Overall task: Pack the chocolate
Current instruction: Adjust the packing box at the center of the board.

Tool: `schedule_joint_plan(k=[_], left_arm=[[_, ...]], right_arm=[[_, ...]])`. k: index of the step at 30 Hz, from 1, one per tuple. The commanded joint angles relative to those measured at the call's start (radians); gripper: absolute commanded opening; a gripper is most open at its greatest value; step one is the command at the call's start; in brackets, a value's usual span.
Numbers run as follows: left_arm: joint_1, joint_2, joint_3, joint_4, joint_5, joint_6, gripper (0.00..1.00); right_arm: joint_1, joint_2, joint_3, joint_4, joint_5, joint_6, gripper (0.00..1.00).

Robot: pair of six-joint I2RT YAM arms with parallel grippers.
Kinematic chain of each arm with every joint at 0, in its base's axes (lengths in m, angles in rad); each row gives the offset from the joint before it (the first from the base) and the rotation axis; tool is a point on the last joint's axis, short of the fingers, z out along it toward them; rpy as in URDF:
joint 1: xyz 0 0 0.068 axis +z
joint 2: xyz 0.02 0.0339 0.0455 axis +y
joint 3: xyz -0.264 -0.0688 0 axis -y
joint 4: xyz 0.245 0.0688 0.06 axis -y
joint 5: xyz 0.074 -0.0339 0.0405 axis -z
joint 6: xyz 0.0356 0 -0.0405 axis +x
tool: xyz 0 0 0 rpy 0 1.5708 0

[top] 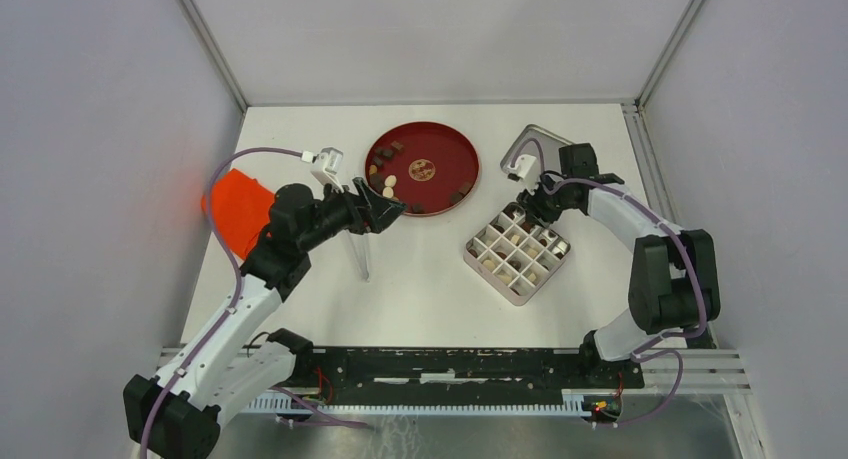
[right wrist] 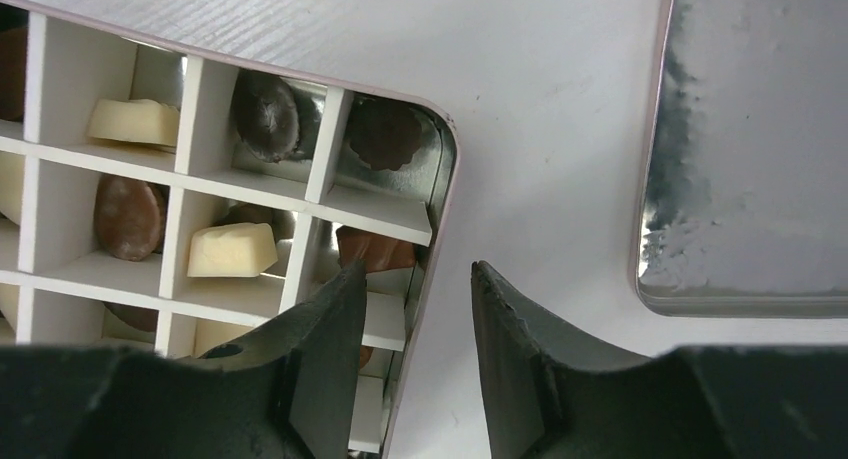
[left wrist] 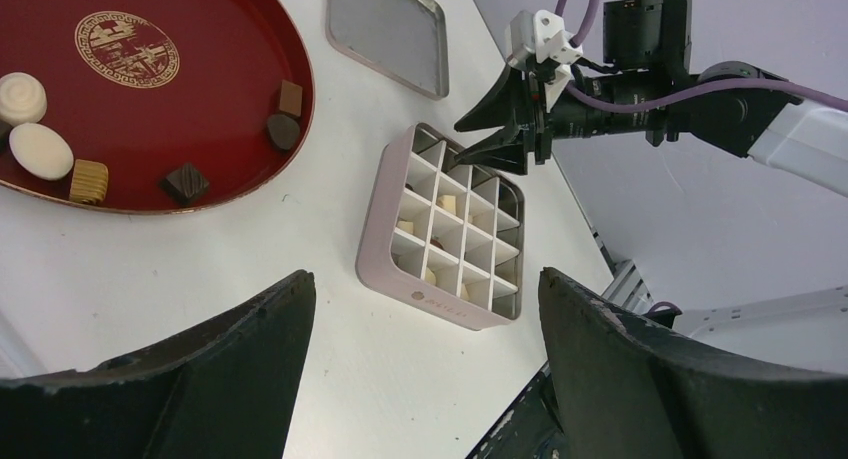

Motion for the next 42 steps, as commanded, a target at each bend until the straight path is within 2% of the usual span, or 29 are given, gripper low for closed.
schedule_joint_plan(k=[1,6,13,16,25,34,42], left_arm=[[0.004,0.0,0.038,-0.001,0.015,0.032,0.87],[0.004,0.002,0.045,-0.015,0.014,0.04,0.87],[0.004,-0.01,0.049,-0.042,0.002,0.045,0.87],[0.004,-0.02,0.06,-0.058,-0.003,0.046,0.87],[0.005,-0.035,0.096,-0.102,-0.016,0.054,0.87],[0.005,-0.019,0.108,-0.112,-0.018,0.059,0.87],[0.004,-0.002,0.119,-0.11,-0.012,0.062,0.86]], right_arm=[[0.011,0.005,-0.026,0.025,0.078,0.014,0.46],[0.017,0.031,-0.032,0.03,0.106,0.016,0.41],[0.025,-0.008,-0.037,0.042,0.105,0.03,0.09],[0.027,-0.054,-0.043,0.057,0.116,0.034,0.0],[0.029,-0.212,-0.049,0.086,0.087,0.025,0.0],[0.069,-0.369,-0.095,0.17,0.143,0.033,0.0],[0.094,-0.408,-0.143,0.22,0.145,0.033,0.0]])
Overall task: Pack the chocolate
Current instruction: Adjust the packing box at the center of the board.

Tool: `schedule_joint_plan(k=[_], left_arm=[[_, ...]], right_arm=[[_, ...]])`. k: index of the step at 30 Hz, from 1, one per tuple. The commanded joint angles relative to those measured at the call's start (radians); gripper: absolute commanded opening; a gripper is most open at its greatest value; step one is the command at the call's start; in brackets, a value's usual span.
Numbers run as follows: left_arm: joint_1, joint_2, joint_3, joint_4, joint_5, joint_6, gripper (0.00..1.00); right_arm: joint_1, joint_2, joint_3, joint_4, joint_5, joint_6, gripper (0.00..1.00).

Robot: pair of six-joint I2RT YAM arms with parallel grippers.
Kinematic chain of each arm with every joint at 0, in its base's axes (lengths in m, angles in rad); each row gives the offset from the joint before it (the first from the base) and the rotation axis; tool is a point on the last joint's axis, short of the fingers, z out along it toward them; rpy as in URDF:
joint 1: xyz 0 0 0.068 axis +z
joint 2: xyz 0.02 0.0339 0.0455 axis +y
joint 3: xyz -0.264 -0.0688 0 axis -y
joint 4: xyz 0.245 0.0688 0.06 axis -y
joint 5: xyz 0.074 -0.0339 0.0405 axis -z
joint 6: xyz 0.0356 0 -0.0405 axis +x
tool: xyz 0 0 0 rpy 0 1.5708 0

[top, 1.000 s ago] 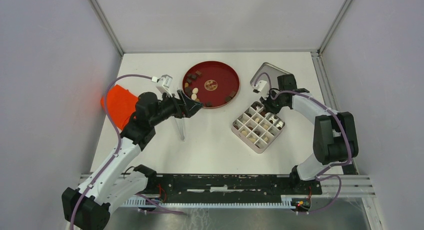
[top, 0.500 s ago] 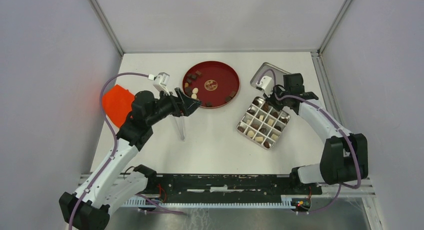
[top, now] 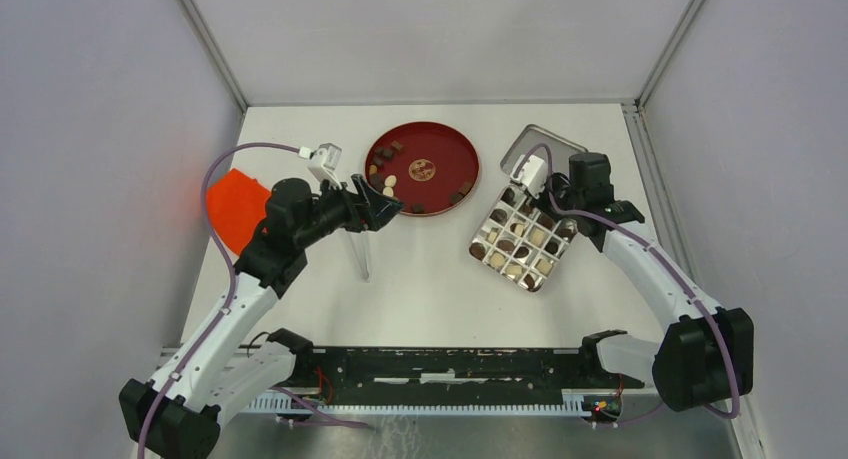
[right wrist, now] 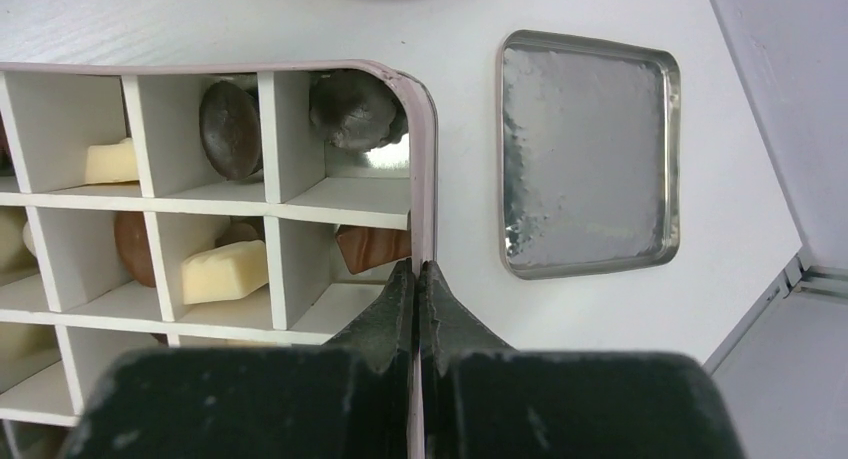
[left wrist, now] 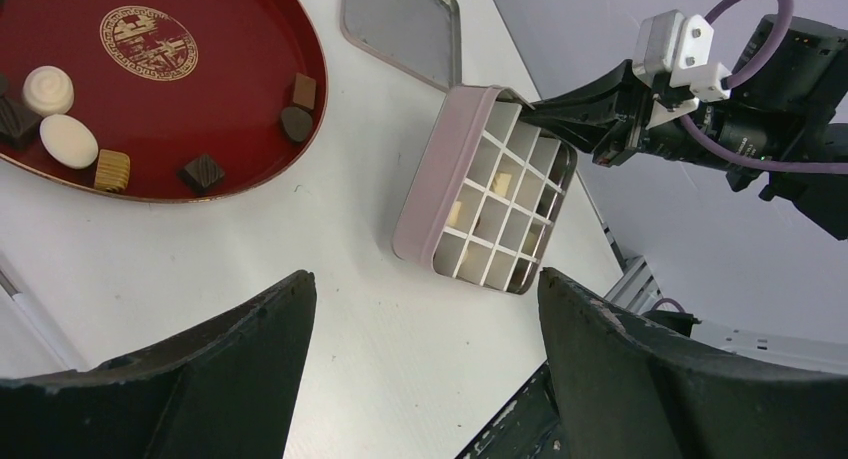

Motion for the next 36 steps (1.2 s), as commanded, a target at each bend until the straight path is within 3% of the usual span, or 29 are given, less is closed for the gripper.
schedule_joint_plan(k=[1,18,23,30,32,36], left_arm=[[0.004,0.001,0.05,0.008,0.005,0.037,0.86],[0.005,-0.005,0.053,-0.001,0.004,0.039,0.86],[0.004,-0.011,0.041,-0.004,0.011,0.037,0.86],[0.004,-0.043,0.024,-0.009,0.006,0.034,0.86],[0.004,-0.053,0.017,-0.013,0.0,0.036,0.86],[0.005,-0.06,0.013,-0.022,0.0,0.04,0.86]], right_arm=[[0.01,-0.05,-0.017,0.104,-0.007,0.008,0.0],[0.049,-0.024,-0.008,0.09,-0.064,0.031,0.0],[0.065,0.093,0.02,0.034,-0.162,-0.029,0.0],[0.147,0.288,0.108,0.008,-0.113,-0.039,0.0],[0.169,0.334,0.132,0.004,-0.085,-0.008,0.05],[0.178,0.418,0.219,-0.072,-0.107,0.03,0.35]])
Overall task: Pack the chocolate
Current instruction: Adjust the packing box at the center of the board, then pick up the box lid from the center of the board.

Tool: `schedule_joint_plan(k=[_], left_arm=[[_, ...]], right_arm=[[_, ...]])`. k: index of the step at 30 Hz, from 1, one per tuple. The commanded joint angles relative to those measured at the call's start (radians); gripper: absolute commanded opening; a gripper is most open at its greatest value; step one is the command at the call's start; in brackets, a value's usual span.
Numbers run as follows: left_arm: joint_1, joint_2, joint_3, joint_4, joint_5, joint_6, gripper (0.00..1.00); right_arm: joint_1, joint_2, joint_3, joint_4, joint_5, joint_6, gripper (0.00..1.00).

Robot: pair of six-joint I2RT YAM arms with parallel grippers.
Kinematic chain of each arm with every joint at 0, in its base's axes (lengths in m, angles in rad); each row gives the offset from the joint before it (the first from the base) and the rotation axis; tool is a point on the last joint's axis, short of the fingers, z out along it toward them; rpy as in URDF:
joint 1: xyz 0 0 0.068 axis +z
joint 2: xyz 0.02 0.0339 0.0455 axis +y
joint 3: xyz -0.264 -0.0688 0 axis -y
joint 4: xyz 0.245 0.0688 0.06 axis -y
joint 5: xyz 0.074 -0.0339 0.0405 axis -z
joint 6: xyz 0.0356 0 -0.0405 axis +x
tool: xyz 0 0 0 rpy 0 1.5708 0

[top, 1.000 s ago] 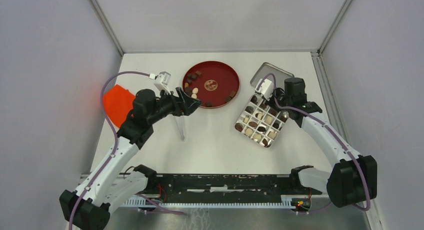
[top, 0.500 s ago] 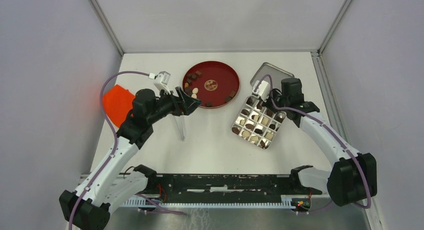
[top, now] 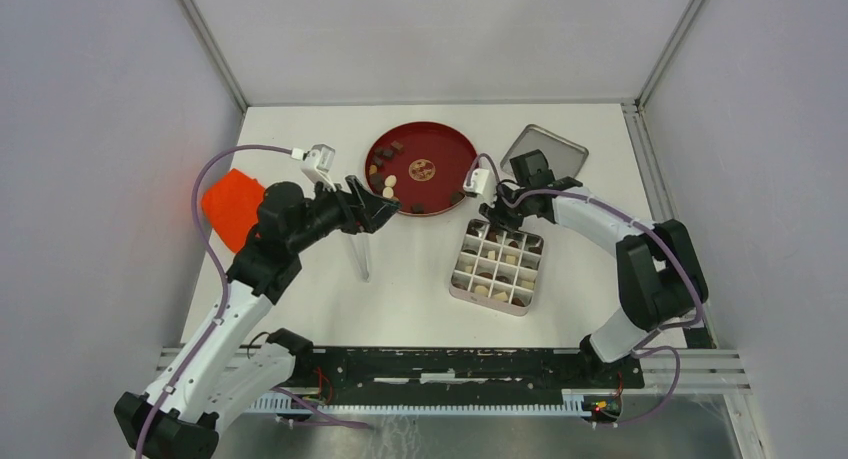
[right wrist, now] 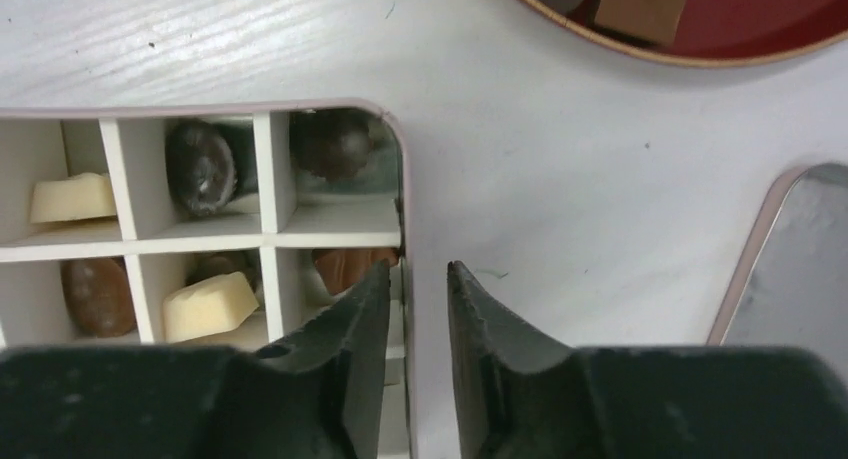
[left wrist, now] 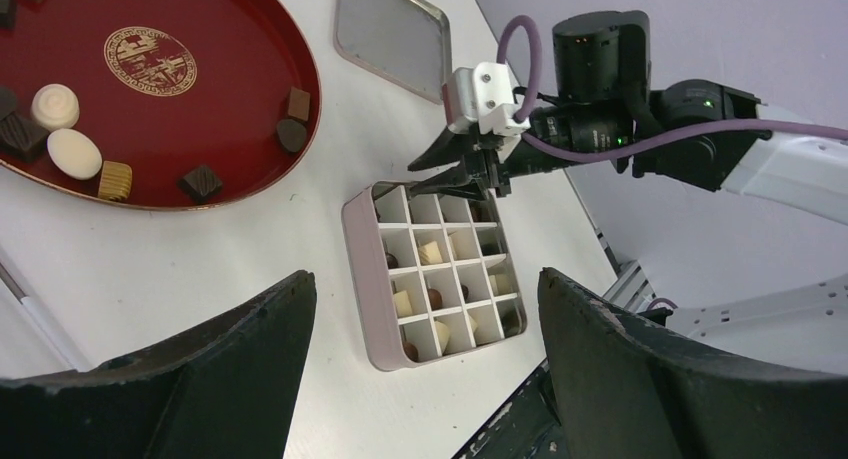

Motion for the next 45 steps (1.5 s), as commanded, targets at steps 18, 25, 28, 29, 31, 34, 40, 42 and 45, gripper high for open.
schedule_joint_plan(k=[18,25,28,29,31,34,40,42,45], left_arm=[[0.003,-0.069,-0.027,0.08,0.046,-0.046,0.86],[0.005,-0.071,-0.027,0.058,0.035,-0.031,0.87],[0.003,-0.068,-0.031,0.056,0.033,-0.027,0.87],[0.005,-0.065,-0.033,0.056,0.033,-0.026,0.87],[0.004,-0.063,-0.036,0.057,0.033,-0.025,0.87],[0.004,-0.06,-0.037,0.057,0.033,-0.022,0.87],[0.004,-0.06,-0.039,0.054,0.032,-0.02,0.87],[0.004,-0.062,-0.04,0.05,0.029,-0.019,0.87],[0.004,-0.066,-0.04,0.046,0.026,-0.017,0.87]], right_arm=[[-0.172,0.166,0.322,0.023,0.231,0.02,0.54],[-0.172,0.304,0.439,0.007,0.293,0.016,0.5],[-0.172,0.353,0.465,-0.005,0.295,0.014,0.49],[-0.173,0.368,0.47,-0.009,0.291,0.014,0.48],[-0.172,0.396,0.485,-0.02,0.284,0.014,0.47],[-0.173,0.432,0.502,-0.029,0.283,0.013,0.47],[-0.176,0.488,0.522,-0.033,0.298,0.013,0.46],[-0.181,0.499,0.525,-0.032,0.307,0.012,0.44],[-0.188,0.512,0.524,-0.034,0.311,0.008,0.42]])
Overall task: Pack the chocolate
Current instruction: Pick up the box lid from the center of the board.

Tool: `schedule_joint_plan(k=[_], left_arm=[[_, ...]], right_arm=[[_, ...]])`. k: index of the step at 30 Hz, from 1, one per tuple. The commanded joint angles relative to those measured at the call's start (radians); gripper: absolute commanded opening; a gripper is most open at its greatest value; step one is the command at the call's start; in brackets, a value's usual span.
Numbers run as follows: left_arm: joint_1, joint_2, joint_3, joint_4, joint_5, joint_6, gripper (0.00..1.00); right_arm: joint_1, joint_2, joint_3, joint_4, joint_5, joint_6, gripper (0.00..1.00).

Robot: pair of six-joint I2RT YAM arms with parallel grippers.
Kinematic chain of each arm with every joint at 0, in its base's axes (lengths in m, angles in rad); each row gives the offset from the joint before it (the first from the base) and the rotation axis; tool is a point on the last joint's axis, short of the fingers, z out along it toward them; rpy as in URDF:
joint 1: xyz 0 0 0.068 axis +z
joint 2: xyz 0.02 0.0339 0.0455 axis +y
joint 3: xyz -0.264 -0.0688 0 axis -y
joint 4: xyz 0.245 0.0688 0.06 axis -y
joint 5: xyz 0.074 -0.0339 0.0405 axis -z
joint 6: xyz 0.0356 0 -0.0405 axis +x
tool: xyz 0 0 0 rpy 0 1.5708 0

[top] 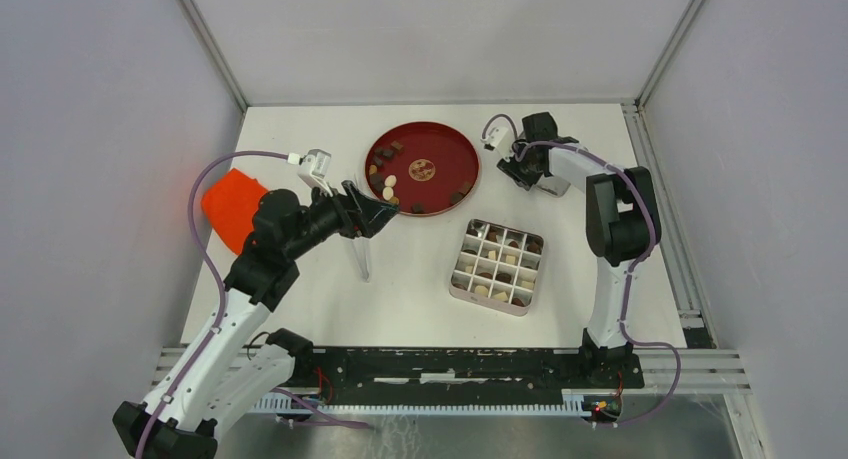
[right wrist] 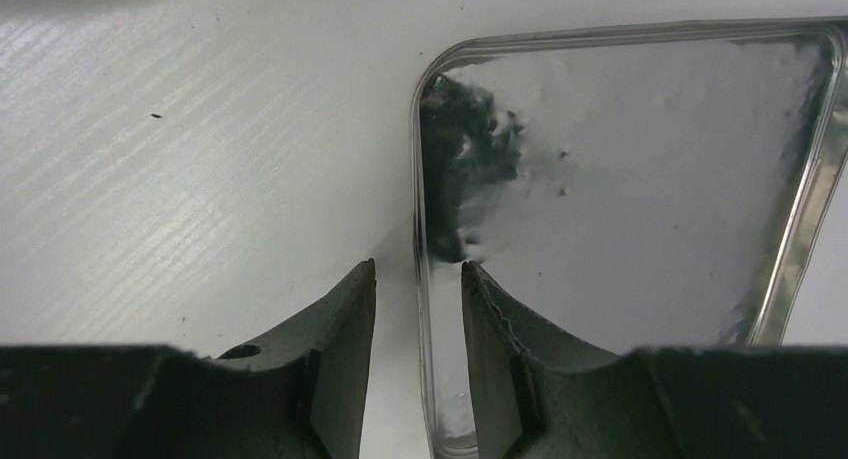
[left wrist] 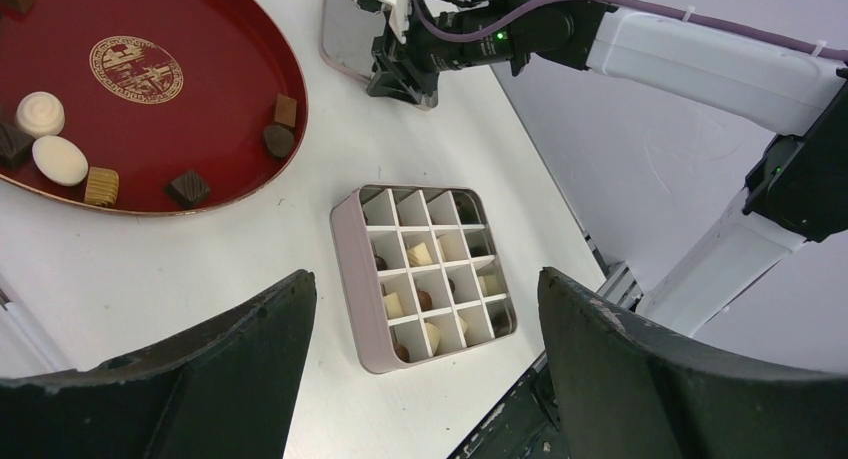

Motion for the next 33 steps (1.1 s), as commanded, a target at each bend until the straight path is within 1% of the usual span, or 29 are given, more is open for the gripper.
schedule_joint_plan(k=[1,7,10,14,18,21,25,28,33], left_arm=[[0.004,-0.01,-0.002,0.015,0.015,-0.001,0.87],[0.004,-0.008,-0.003,0.017,0.017,-0.003,0.87],[0.004,-0.016,-0.003,0.021,0.024,-0.007,0.87],[0.004,-0.025,-0.007,0.036,0.042,-0.019,0.87],[0.003,-0.032,-0.02,0.059,0.058,-0.038,0.87],[0.004,-0.043,-0.034,0.088,0.09,-0.05,0.86],[0.003,-0.081,-0.064,0.14,0.127,-0.053,0.86],[0.003,-0.116,-0.091,0.153,0.138,-0.033,0.86],[-0.001,-0.169,-0.164,0.271,0.183,-0.001,0.86]], right_arm=[[-0.012,0.024,0.034,-0.008,0.033,-0.009,0.41],[-0.027,0.041,0.028,-0.033,-0.005,-0.008,0.34],[-0.037,0.039,0.013,-0.047,-0.047,0.003,0.28],[-0.056,0.063,0.035,-0.1,-0.102,0.014,0.25],[-0.062,0.074,0.042,-0.121,-0.115,0.019,0.13],[-0.065,0.051,0.04,-0.12,-0.125,0.012,0.0],[-0.069,-0.046,0.019,-0.102,-0.173,0.01,0.0],[-0.074,-0.134,0.0,-0.114,-0.247,0.028,0.0],[-0.078,-0.255,-0.067,-0.137,-0.364,0.062,0.0]])
